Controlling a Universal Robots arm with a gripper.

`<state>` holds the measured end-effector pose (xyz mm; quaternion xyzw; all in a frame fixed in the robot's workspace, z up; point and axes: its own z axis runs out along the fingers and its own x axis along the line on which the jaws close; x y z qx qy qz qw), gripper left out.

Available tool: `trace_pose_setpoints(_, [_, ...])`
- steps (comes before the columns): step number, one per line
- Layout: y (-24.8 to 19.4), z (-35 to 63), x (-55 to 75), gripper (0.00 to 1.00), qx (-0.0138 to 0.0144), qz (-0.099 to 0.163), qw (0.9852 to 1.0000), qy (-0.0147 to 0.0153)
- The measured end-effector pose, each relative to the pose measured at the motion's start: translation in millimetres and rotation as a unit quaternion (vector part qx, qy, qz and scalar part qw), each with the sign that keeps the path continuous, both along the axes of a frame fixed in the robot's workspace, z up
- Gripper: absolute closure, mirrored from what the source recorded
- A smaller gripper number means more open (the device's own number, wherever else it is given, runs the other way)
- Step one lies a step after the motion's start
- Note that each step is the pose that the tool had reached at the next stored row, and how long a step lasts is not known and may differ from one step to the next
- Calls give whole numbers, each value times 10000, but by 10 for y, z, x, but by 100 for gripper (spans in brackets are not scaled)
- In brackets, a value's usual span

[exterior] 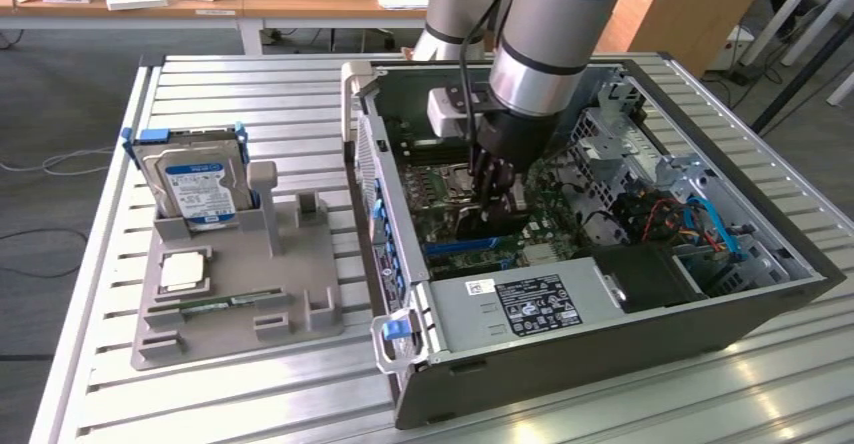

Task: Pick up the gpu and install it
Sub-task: 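Insert the gpu into the slot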

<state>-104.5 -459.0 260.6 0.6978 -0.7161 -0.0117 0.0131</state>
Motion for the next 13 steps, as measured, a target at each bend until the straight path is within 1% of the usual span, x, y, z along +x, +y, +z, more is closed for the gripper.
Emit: trace_pose_setpoints(13, [0, -56, 0, 73, -1, 0, 10000, 1])
